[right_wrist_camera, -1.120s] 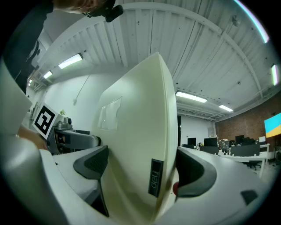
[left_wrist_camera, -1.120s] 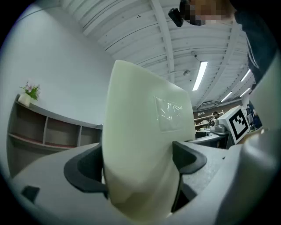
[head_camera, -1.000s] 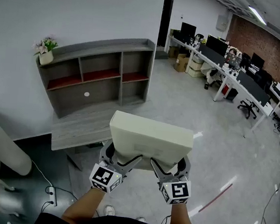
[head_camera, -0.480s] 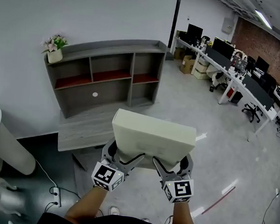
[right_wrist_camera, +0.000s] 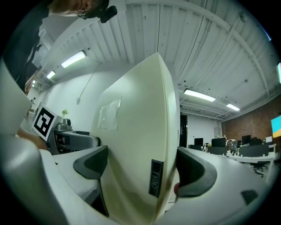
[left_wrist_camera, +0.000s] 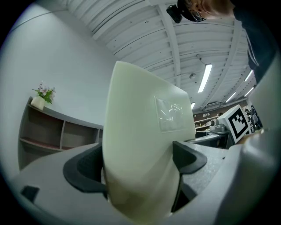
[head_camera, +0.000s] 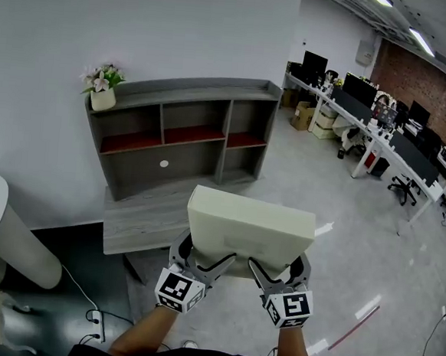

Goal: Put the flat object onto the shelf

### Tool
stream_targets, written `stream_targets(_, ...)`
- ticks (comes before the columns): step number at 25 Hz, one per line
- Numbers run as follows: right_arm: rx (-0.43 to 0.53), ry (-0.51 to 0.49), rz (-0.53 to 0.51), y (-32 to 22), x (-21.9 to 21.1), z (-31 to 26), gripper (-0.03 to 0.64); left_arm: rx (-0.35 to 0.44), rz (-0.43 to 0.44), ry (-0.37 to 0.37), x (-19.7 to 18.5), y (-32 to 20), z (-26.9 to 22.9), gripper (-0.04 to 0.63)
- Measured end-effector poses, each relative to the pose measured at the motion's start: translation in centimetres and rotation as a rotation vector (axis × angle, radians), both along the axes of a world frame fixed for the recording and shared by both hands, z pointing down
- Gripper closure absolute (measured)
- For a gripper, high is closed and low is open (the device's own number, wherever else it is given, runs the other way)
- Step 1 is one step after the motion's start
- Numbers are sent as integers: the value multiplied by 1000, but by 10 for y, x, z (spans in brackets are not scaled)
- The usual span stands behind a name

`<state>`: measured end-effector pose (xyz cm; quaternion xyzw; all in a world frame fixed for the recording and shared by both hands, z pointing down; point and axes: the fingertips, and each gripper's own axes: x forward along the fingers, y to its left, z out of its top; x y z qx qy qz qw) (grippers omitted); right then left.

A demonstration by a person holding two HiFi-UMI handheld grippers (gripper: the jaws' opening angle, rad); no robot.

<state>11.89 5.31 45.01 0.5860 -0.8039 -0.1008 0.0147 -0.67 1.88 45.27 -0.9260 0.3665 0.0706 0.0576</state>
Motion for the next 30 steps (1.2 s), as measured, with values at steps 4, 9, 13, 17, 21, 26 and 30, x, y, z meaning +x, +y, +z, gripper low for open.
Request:
stream_targets(4,7,10,-2,-5,-3,-3,146,-4,-4,10,-3,-4,-1,118)
stream_targets(9,24,9,-25,-22,-7,-7,146,10,-24,7,-8,-19,-7,118)
stream_targets(13,23,18,-48,-39,-3,-5,146,3,-48,13,-4,-34,-3,118)
stream_targets(17,10,20,-95,-64,7,-2,146,-17,-90,7,4,-53,2,117)
stream_targets(21,7,4,-139,-89,13,0,146,-19,-130,-9,9,-73,2,117)
stream_targets(26,10,4,-200,-121,17,0,146,-17,-185,-15,12,-97,2,118)
stream_targets(30,-9,10,-239,-140,24,6,146,-47,-219,-13,19,-112,9,118)
